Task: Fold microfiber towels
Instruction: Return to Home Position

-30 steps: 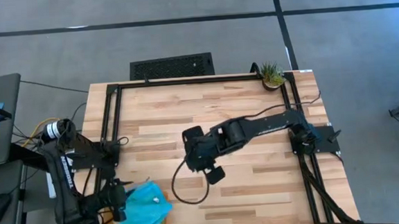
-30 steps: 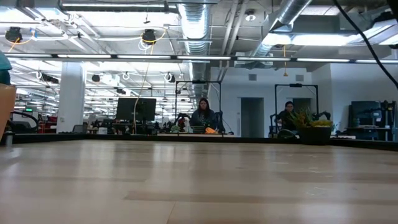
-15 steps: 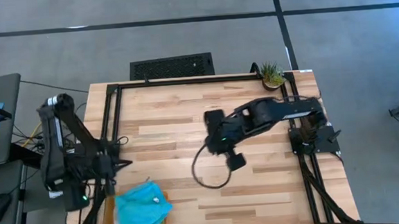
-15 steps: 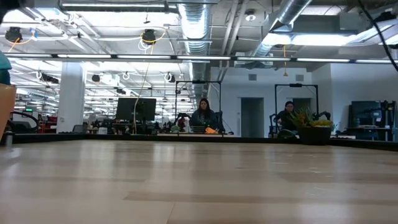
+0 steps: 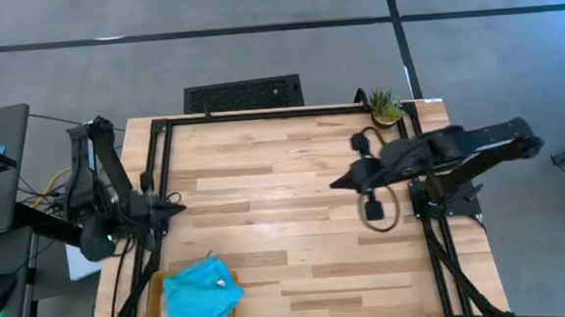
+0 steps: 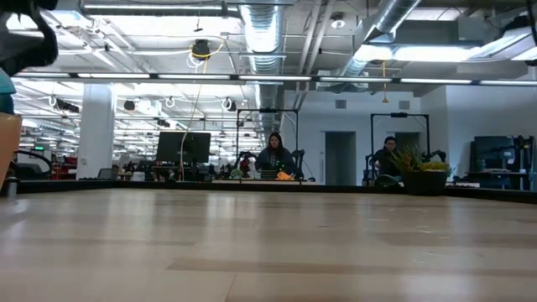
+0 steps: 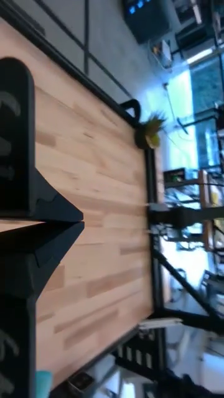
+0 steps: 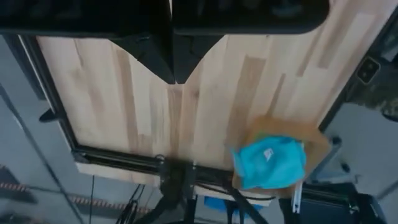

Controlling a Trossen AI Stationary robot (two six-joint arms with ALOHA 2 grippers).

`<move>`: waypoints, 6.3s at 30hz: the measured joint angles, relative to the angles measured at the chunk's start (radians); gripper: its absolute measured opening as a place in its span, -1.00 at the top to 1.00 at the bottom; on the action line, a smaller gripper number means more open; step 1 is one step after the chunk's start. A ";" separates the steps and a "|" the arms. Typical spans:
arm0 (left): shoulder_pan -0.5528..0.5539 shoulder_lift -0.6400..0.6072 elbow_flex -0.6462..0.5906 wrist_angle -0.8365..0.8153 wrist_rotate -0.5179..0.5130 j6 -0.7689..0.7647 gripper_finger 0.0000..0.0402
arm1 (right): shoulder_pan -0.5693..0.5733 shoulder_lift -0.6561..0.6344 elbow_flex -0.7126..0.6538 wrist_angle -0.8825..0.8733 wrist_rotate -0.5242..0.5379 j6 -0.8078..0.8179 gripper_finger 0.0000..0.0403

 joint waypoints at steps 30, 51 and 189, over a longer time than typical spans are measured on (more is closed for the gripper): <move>0.194 -0.396 -0.440 1.102 0.404 1.057 1.00 | 0.038 -0.818 -0.775 0.390 0.003 0.058 0.96; 0.658 -0.656 -0.537 0.954 0.654 1.034 1.00 | 0.030 -0.902 -0.997 0.556 0.053 0.085 0.94; 1.007 -0.656 -0.821 1.246 0.769 0.955 1.00 | -0.010 -1.071 -1.300 0.738 0.054 -0.598 0.84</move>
